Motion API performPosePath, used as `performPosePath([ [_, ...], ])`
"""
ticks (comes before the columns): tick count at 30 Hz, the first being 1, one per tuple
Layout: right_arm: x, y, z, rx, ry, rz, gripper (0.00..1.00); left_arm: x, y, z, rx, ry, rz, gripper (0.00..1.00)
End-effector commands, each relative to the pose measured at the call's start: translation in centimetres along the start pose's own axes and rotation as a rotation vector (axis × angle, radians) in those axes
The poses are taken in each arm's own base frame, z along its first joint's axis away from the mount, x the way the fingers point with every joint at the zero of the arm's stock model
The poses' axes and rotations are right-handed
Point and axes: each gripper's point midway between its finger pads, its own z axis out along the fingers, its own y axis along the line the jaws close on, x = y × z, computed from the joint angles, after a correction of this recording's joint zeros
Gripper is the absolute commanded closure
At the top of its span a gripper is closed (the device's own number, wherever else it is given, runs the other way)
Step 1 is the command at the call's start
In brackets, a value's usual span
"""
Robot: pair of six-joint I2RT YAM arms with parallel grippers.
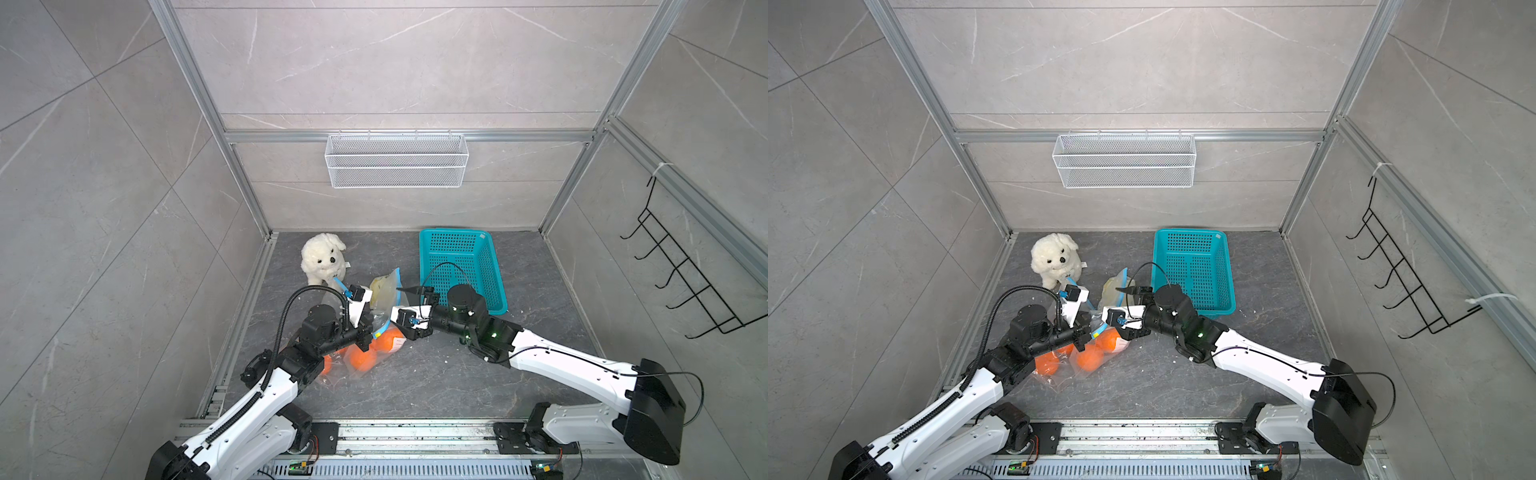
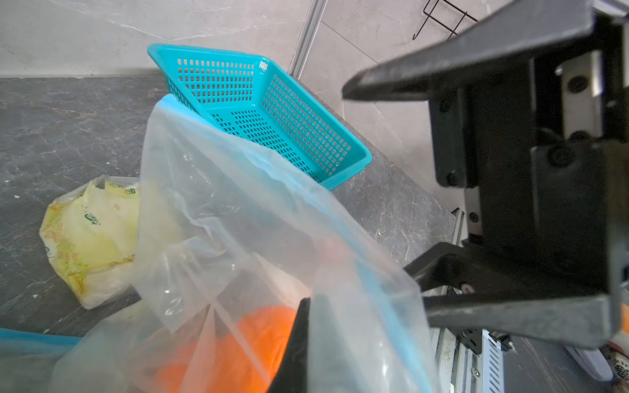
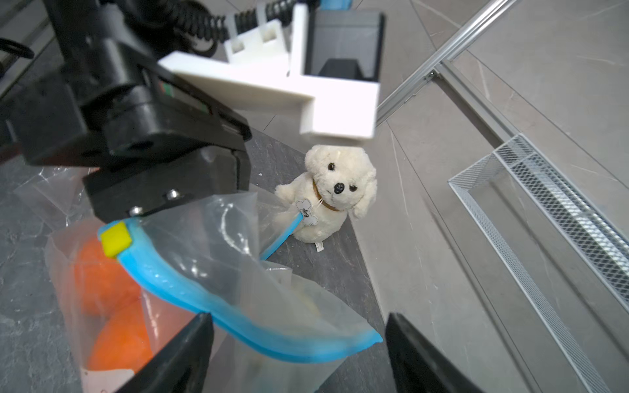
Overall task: Open the zip-top bag and take out the orange
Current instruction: Unzip the zipper on the zipper food storage bag.
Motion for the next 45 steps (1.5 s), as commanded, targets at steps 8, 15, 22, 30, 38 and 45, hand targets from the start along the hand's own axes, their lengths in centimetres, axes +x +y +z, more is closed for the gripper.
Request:
performPosePath([
  [8,-0.3,0.5,0.1,0.033,0.015,-0.105,0.31,-3.6,-1.8,0.0,0.090,-0.053,-0.015,1.00],
  [15,-2.4,-0.7,-0.7,0.127,-0.063,-0.111,0.56,-2.8,-0.3,0.3,0.024,-0.030,-0.057,1.00],
  [22,-2.4,-0.5,0.1,0.075,-0.038,-0.108,0.67,-2.7,-0.3,0.5,0.043,-0.030,-0.071,1.00],
  [30,-1.9,0.5,1.1,0.029,-0.036,-0.096,0.66,-2.3,-0.4,0.6,0.054,-0.020,-0.074,1.00],
  [38,-2.2,0.4,1.9,0.003,-0.026,-0.100,0.78,-2.0,-0.2,0.5,0.049,-0.010,-0.082,1.00],
  [45,-3.0,-1.0,0.0,-0.032,0.022,-0.070,1.00,-2.7,2.8,0.0,-0.095,-0.056,-0.082,0.86],
])
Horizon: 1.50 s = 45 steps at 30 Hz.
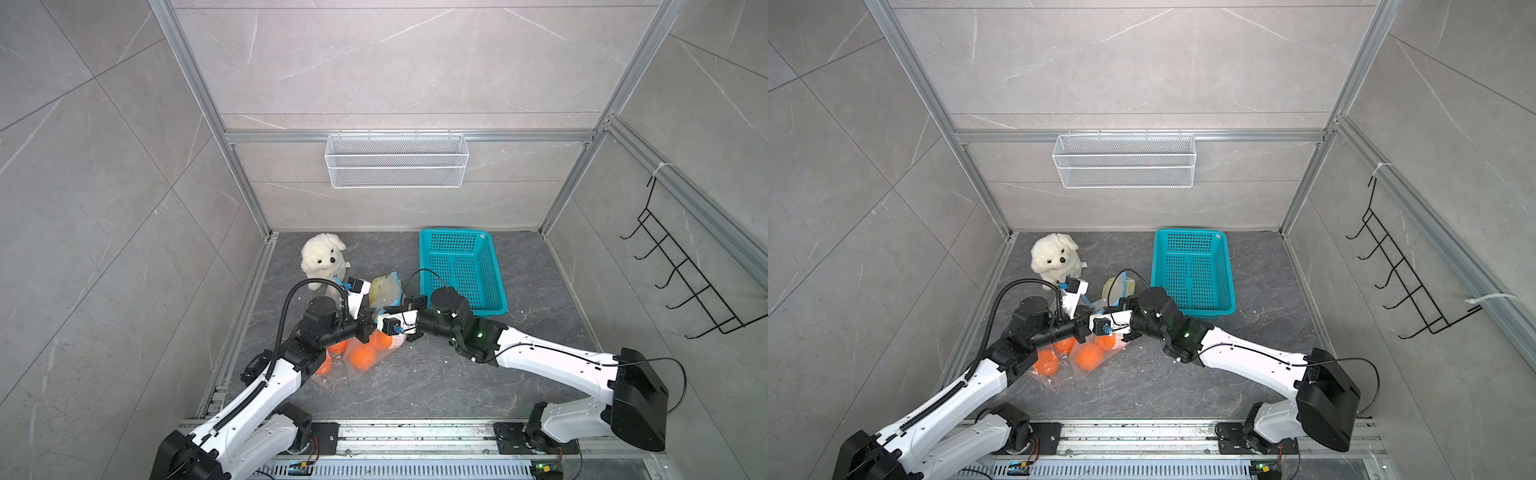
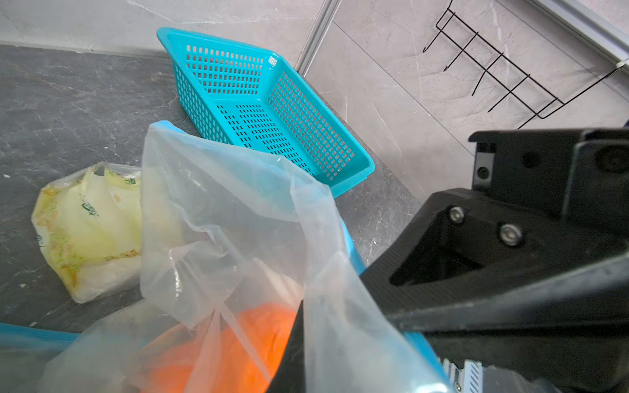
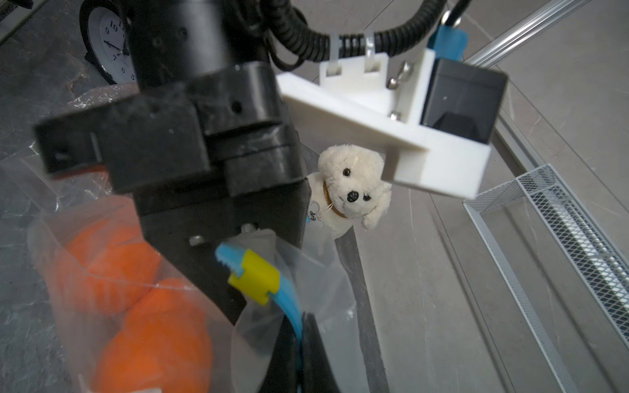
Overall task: Open the zip-top bag and take out the orange
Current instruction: Unzip the zipper on the zipper food storage bag.
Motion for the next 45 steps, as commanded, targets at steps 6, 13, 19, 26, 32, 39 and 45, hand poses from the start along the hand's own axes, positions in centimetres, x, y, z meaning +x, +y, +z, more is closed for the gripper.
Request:
performPosePath([
  [6,-1.6,-4.1,-2.3,-0.115,0.108,0.139,1.00,-3.4,3.1,0.6,-0.139,-0.066,0.085,0.85],
  [13,0.9,-4.3,-0.7,-0.166,0.214,0.225,1.00,-6.2,4.6,-0.8,-0.162,-0.183,0.104,0.32],
  [19,1.4,-4.3,0.4,-0.218,0.225,0.354,1.00,-7.0,0.8,-3.6,-0.074,-0.300,0.237,0.00],
  [26,1.6,-4.5,-0.2,-0.292,0.187,0.483,1.00,-5.9,-0.8,-2.4,-0.007,-0.279,0.334,0.00],
  [32,0.9,-3.5,-1.1,-0.326,0.123,0.492,1.00,-6.7,-0.2,0.2,-0.078,-0.253,0.381,0.01],
  [39,2.0,-2.8,-1.7,-0.334,0.129,0.509,1.00,-6.4,-1.4,1.1,0.021,-0.241,0.404,0.61],
  [45,2.3,-3.5,-2.3,-0.297,0.104,0.484,0.89,-5.9,-1.4,0.9,0.028,-0.243,0.402,1.00],
])
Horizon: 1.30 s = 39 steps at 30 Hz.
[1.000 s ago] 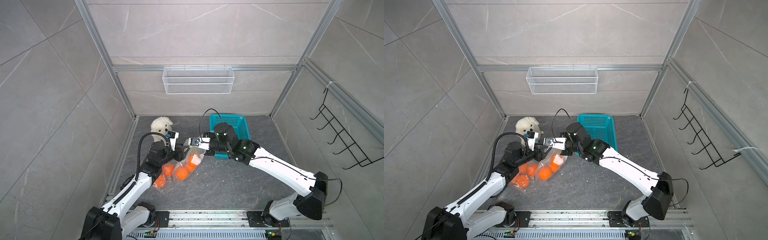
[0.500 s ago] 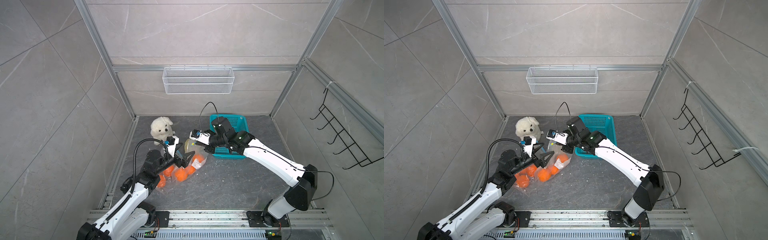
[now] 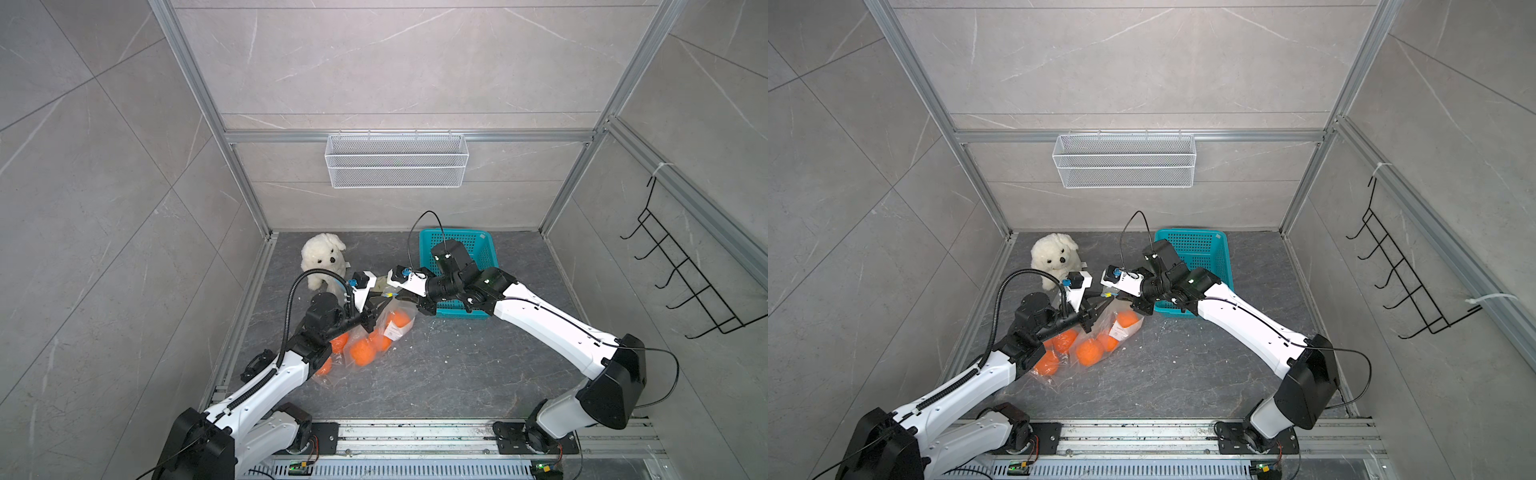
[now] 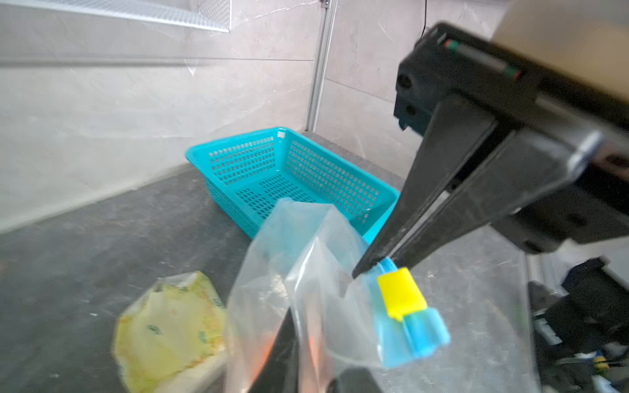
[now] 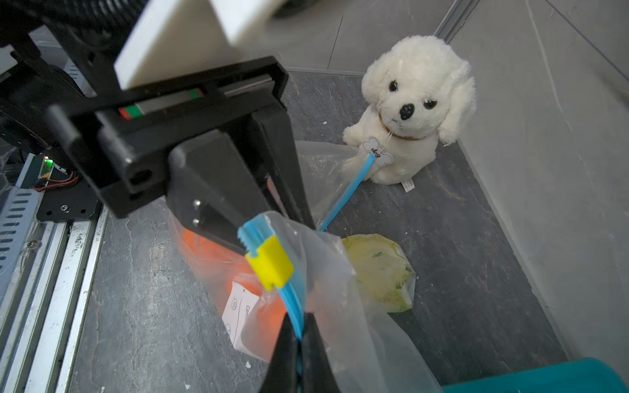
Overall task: Open the zip-top bag and take out the orange
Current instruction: Unzip the zipper on the zipper food storage bag.
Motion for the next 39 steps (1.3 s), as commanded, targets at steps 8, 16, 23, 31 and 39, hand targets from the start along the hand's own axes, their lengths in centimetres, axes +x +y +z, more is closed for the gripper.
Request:
performPosePath([
  [8,-4.1,0.0,-1.2,0.158,-0.151,-0.206,0.53,-2.7,-0.1,-0.2,-0.008,-0.023,-0.028,1.00],
  [16,-5.2,0.9,-0.9,0.302,-0.209,-0.354,0.58,-3.2,-0.1,-0.1,0.000,0.003,-0.096,1.00],
  [23,-5.6,0.1,-1.7,0.383,-0.225,-0.376,0.70,-3.2,-0.7,-0.2,0.031,0.004,-0.107,1.00],
  [31,-5.3,0.5,-1.2,0.419,-0.192,-0.421,0.75,-3.2,-1.0,-0.4,0.037,0.005,-0.110,1.00],
  [39,-5.5,0.6,-0.7,0.412,-0.162,-0.433,0.87,-3.5,-1.5,-0.5,0.062,0.005,-0.113,1.00],
])
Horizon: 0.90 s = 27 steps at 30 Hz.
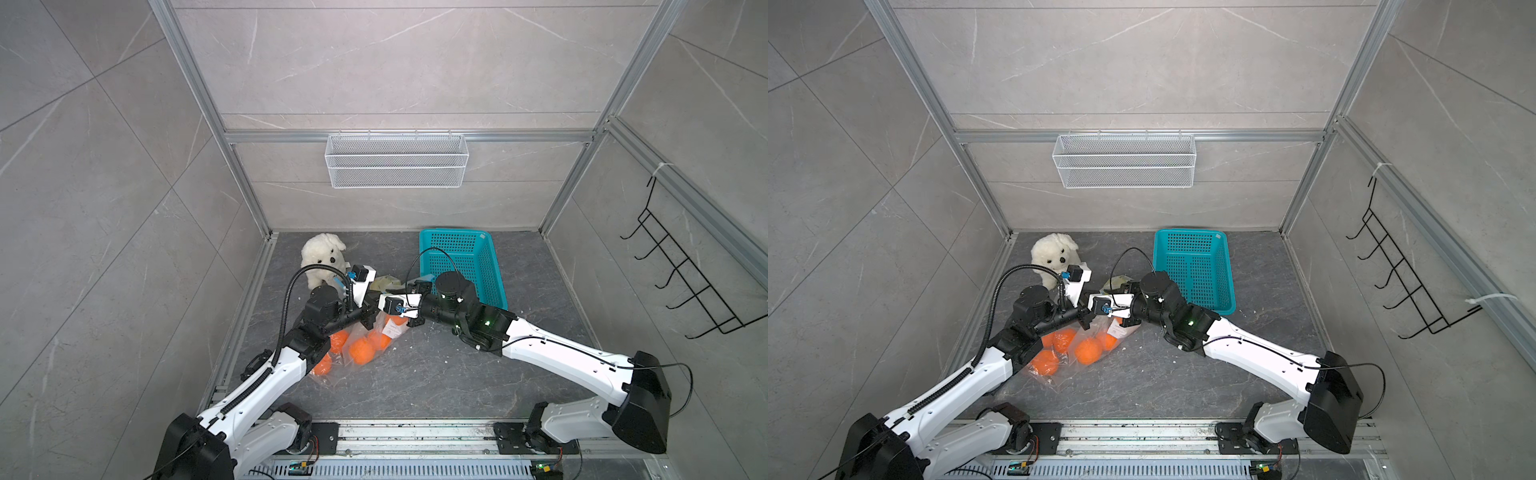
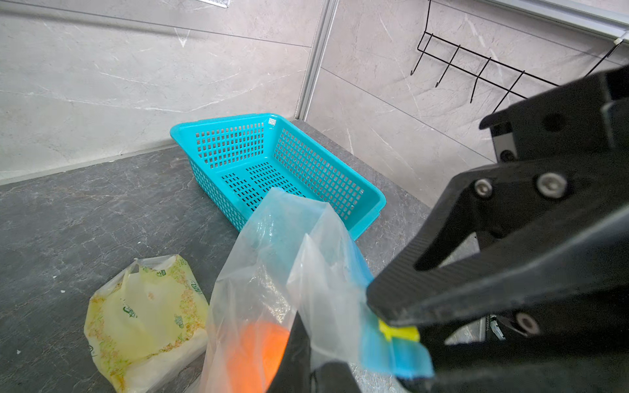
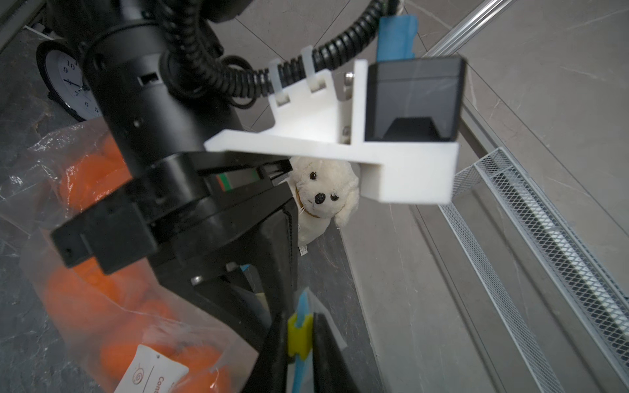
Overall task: Open the zip-top bag and take out the orange
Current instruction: Unzip the zipper on the zipper food storage bag.
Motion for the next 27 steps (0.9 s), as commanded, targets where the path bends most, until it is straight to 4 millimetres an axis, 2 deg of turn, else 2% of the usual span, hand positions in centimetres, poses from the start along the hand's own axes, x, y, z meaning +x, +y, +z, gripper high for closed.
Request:
performPosePath([
  [1,-0.5,-0.7,0.0,0.024,0.007,-0.014,0.89,-2.4,-1.2,-0.5,0.042,-0.051,0.019,1.00],
  [4,-0.5,-1.0,-0.2,0.037,0.010,-0.010,0.90,-2.1,-1.1,-0.3,0.046,-0.044,0.017,1.00],
  [8,-0.4,-0.9,-0.4,0.023,0.023,-0.011,1.00,-2.3,-1.3,-0.5,0.050,-0.051,0.023,1.00],
  [12,-0.4,-0.3,-0.3,-0.030,0.039,0.005,1.00,-3.1,-1.2,-1.1,0.019,-0.073,0.087,0.56],
  [14,-0.4,-0.1,-0.3,-0.053,0.050,0.015,1.00,-3.4,-1.0,-1.3,-0.005,-0.086,0.128,0.41],
  [16,-0.6,0.1,-0.4,-0.080,0.044,0.030,1.00,-3.5,-1.1,-1.2,-0.001,-0.076,0.162,0.41],
  [17,-0.8,0.3,-0.4,-0.094,0.038,0.041,1.00,-3.3,-1.1,-1.0,0.011,-0.064,0.171,0.45],
  [19,-1.0,0.5,-0.5,-0.124,0.030,0.056,1.00,-3.2,-1.8,-0.6,0.058,-0.049,0.185,0.59],
  [20,-0.9,0.5,-0.5,-0.131,0.034,0.063,1.00,-3.1,-2.0,-0.5,0.074,-0.044,0.192,0.69],
  [23,-0.5,0.6,-0.7,-0.159,0.044,0.090,1.00,-3.0,-2.2,-0.6,0.089,-0.068,0.225,0.72],
  [27,0.3,0.9,-0.6,-0.207,0.068,0.120,1.00,-3.5,-2.8,-1.0,0.105,-0.102,0.255,0.87],
])
